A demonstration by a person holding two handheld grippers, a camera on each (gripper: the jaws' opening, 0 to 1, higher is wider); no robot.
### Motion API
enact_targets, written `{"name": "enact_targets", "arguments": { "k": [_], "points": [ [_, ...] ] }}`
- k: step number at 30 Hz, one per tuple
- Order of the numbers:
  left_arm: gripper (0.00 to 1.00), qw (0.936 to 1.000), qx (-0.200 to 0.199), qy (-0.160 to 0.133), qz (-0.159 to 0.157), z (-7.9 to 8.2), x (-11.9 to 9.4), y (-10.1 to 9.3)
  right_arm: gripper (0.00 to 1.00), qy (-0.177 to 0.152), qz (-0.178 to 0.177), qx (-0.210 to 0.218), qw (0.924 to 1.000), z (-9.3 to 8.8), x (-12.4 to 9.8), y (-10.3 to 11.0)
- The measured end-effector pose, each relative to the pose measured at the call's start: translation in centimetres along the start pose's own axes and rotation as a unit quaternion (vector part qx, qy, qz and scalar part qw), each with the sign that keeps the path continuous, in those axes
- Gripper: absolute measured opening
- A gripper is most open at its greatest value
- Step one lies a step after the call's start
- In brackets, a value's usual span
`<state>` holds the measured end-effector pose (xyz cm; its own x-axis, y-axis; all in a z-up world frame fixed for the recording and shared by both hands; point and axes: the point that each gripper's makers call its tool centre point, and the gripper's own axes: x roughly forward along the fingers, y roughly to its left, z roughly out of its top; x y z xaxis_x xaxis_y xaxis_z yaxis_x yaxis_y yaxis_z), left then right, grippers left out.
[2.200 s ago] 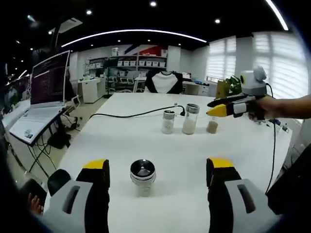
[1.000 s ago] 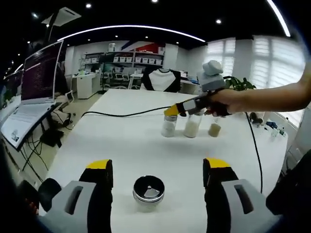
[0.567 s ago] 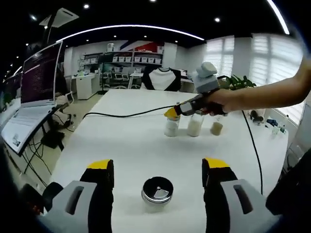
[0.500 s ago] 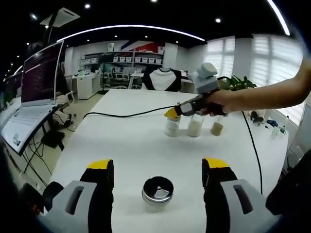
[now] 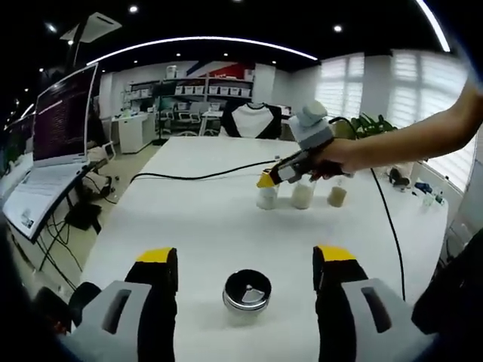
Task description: Rotate the seasoning bottle until the label or dispensing opening points toward the visible target arrow and the bottle remains upright within the marked orientation range
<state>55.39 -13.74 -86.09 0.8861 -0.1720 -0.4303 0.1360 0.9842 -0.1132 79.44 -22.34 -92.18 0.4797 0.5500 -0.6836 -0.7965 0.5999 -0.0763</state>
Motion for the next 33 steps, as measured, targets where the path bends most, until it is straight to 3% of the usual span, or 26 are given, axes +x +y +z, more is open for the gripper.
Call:
{"name": "enact_targets", "arguments": {
  "k": [1, 3, 8, 12, 16, 26, 33],
  "points": [
    [0.76, 1.0, 0.001, 0.001, -0.001, 0.0, 0.0, 0.0, 0.3, -0.007, 0.024, 0.01, 0.9996, 0.1, 0.2, 0.6],
    [0.75, 1.0, 0.0, 0.002, -0.004, -0.2, 0.0, -0.1, 0.3, -0.006, 0.019, -0.021, 0.9996, -0.2, 0.3, 0.4],
    [0.74, 1.0, 0.003, 0.005, -0.007, -0.3, 0.0, -0.2, 0.29, -0.006, 0.025, -0.013, 0.9996, -0.5, 0.0, 0.6],
    [0.69, 0.9999, 0.009, 0.005, -0.011, -0.2, 0.1, -0.4, 0.29, -0.019, 0.052, -0.071, 0.996, -0.3, -0.3, 1.7],
    [0.69, 0.9998, 0.008, 0.001, -0.016, 0.0, 0.2, -0.7, 0.29, -0.017, 0.053, -0.075, 0.9956, -0.6, -0.8, 2.2],
    [0.64, 0.9993, 0.014, -0.007, -0.032, -0.1, 0.6, -2.2, 0.29, -0.019, 0.098, -0.104, 0.9895, -2.0, -3.5, 4.4],
    [0.63, 0.9983, 0.025, -0.006, -0.053, -0.2, 0.8, -3.8, 0.29, -0.022, 0.111, -0.121, 0.9862, -3.1, -6.4, 6.1]
  ]
}}
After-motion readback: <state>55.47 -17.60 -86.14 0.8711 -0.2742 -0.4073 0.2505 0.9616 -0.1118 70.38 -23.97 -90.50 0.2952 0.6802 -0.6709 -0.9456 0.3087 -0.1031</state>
